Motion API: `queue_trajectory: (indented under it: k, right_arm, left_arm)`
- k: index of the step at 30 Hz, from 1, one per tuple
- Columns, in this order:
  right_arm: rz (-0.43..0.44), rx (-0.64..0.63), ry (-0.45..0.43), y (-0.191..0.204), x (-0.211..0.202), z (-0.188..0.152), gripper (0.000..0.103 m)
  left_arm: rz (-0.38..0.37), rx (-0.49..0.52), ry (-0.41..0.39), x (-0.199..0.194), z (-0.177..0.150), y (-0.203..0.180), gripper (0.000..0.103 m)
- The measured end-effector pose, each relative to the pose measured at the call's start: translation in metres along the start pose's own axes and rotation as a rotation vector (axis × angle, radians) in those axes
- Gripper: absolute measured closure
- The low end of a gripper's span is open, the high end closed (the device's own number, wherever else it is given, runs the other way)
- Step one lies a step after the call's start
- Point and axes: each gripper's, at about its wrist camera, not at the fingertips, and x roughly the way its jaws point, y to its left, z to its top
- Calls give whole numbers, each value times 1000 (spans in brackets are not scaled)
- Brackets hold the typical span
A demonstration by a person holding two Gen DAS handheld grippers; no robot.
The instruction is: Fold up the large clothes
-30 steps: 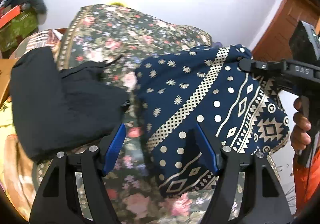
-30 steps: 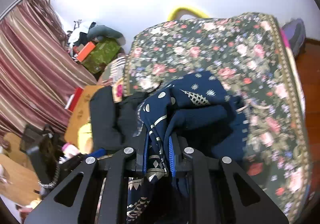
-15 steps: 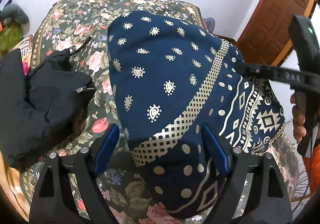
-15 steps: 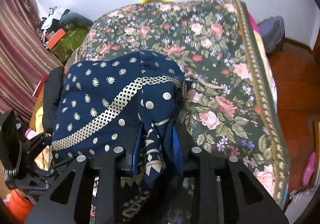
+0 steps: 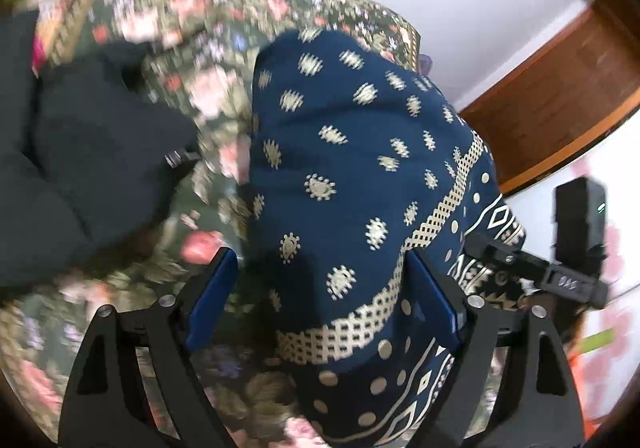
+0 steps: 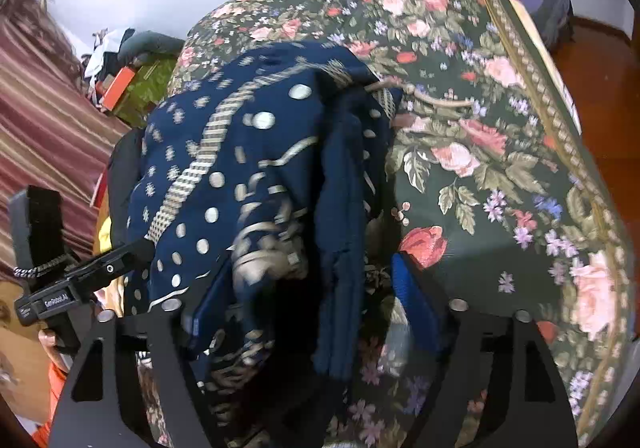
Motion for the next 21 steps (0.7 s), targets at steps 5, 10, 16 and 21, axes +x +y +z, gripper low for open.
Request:
queue_trajectory:
  k: [5, 10, 16, 21]
  right_arm:
    - [103, 66, 31, -5, 14, 12, 24]
    - [113, 73, 20, 2, 23, 19, 26]
    - [183, 127, 10, 1, 6, 14, 62]
    - [164, 46, -13, 41, -10, 13, 66]
  left_arm:
    - [-144, -114, 69, 26, 10, 18, 7]
    - [-183, -145, 85, 38, 16, 18, 8]
    - [-185, -45, 41, 14, 16, -4, 41]
    - [-173, 4, -35, -34, 13, -19, 48]
